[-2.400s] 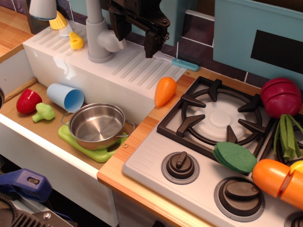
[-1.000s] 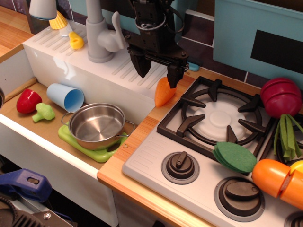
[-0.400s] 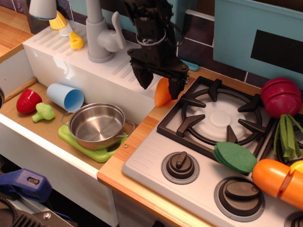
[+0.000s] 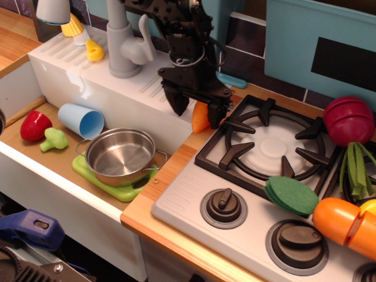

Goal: Put carrot in pot or pan

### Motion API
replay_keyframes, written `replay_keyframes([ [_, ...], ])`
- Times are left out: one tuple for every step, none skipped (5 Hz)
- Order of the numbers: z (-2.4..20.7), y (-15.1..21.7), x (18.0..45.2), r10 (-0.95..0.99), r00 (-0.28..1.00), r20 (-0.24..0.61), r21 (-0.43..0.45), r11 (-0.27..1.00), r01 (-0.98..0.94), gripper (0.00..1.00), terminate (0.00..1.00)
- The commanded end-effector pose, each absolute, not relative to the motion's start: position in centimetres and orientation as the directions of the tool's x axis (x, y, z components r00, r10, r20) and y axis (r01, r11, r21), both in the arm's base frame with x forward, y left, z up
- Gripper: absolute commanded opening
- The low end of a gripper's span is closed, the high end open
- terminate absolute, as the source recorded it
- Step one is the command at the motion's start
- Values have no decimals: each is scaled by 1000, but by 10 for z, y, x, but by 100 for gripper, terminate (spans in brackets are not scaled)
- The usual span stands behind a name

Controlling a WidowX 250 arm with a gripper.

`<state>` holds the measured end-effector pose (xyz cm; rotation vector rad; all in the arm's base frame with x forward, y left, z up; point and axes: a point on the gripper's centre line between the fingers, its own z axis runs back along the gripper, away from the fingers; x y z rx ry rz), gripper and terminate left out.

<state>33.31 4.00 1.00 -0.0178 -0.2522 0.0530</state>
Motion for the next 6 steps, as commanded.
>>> replay_keyframes([
  [19,37,342,74,957,280,11,997,-81,0,0],
  [20,39,340,74,958,276,19,996,-82,0,0],
  [34,52,337,60,960,273,78,993,-84,0,0],
  [46,67,331,80,961,264,124,986,-116,0,0],
  [52,82,320,83,957,278,156,979,-130,0,0],
  [49,102,306,50,952,301,173,979,-106,100,0],
])
